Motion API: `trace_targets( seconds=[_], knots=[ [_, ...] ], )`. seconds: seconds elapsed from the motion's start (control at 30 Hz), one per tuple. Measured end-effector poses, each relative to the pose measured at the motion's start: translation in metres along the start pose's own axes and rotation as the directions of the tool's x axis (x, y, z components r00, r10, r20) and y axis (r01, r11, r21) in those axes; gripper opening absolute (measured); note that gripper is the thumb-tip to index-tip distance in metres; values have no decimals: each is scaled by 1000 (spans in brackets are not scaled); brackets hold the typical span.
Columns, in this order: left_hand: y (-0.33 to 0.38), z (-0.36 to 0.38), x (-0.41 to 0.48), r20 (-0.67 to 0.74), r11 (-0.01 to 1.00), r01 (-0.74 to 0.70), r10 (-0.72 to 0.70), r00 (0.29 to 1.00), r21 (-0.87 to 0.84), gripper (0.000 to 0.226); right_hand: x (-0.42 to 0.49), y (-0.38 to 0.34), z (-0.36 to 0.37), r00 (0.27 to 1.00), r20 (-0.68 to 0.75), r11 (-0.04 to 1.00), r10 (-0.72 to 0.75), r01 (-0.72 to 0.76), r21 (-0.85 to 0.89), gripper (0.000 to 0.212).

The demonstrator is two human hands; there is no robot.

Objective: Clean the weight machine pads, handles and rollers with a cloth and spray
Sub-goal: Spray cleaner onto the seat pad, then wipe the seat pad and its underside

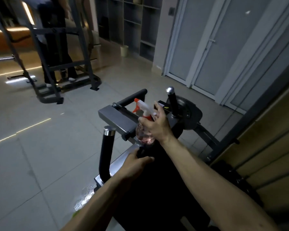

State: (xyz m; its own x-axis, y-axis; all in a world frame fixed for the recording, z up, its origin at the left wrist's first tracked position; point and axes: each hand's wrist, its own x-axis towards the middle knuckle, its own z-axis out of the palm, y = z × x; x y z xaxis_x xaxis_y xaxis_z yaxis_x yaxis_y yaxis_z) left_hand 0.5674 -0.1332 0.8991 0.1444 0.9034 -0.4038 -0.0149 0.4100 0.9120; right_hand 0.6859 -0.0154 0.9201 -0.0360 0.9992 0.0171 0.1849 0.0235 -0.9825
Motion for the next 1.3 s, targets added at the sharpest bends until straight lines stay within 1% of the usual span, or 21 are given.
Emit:
trace_targets(
  seconds=[0.03,0.1,0.2,0.23,0.3,0.37,0.43,0.5,0.57,0.67,0.73,0.83,0.87,0.9,0.93,1.0,1.03,1.1,1.13,1.2,1.3],
  knots=[
    [-1,6,3,47,1000,-6,6,999,-1,28,-6,1,-10,1000,-7,999,-1,1,50,90],
    [-9,24,14,104,1000,-6,5,995,10,24,-30,13,-38,988,-153,990,32,-10,143,69],
    [-32,61,33,82,998,62,-61,995,-10,18,-77,57,-84,869,-452,979,201,-158,132,19],
    [-40,71,38,54,996,91,-90,994,-21,19,-92,72,-92,842,-470,965,264,-232,125,15],
    [-62,99,50,49,987,162,-162,986,-10,23,-122,101,-112,823,-411,920,391,-363,148,19],
    [-75,117,55,89,973,227,-224,971,-33,22,-141,119,-116,832,-237,861,501,-449,240,19],
    [-88,138,65,154,930,348,-330,931,-116,41,-149,154,-119,793,-94,768,602,-542,341,24],
    [-105,153,74,210,889,423,-386,898,-173,53,-149,194,-117,741,-79,710,667,-599,370,38],
    [-128,164,90,221,896,423,-389,894,-137,53,-144,240,-120,693,-154,677,704,-591,439,51],
    [-168,174,125,216,909,410,-416,883,74,56,-136,313,-130,572,-132,519,809,-591,618,46],
    [-201,171,163,151,863,325,-406,901,386,71,-129,364,-141,501,-98,436,860,-621,651,49],
    [-255,145,226,-111,566,200,-189,976,800,74,-105,434,-157,439,-53,353,897,-640,683,50],
    [-266,133,242,-140,483,189,-136,981,855,77,-94,445,-159,443,-29,332,896,-625,706,51],
    [-274,123,256,-150,390,180,-107,983,903,84,-81,453,-160,476,-66,389,877,-622,679,53],
    [-286,114,271,-164,294,187,-103,981,937,93,-63,465,-155,560,-147,532,816,-626,571,54],
    [-294,109,290,-159,130,171,-97,983,977,109,-34,469,-143,815,-336,879,473,-462,118,52],
    [-300,110,298,-176,75,185,-108,978,980,116,-24,475,-133,910,-325,943,258,-310,-122,51],
    [-312,115,308,-214,18,219,-135,967,976,126,-16,505,-112,987,-154,859,-38,-46,-510,55],
    [-318,115,310,-226,6,229,-133,965,973,130,-18,521,-104,994,-75,784,-76,13,-621,58],
    [-324,114,314,-237,8,241,-137,962,971,135,-27,544,-98,993,24,720,-115,100,-687,61],
    [-324,115,313,-234,2,237,-130,963,972,135,-34,562,-103,971,67,743,-231,221,-631,52]
  ],
)
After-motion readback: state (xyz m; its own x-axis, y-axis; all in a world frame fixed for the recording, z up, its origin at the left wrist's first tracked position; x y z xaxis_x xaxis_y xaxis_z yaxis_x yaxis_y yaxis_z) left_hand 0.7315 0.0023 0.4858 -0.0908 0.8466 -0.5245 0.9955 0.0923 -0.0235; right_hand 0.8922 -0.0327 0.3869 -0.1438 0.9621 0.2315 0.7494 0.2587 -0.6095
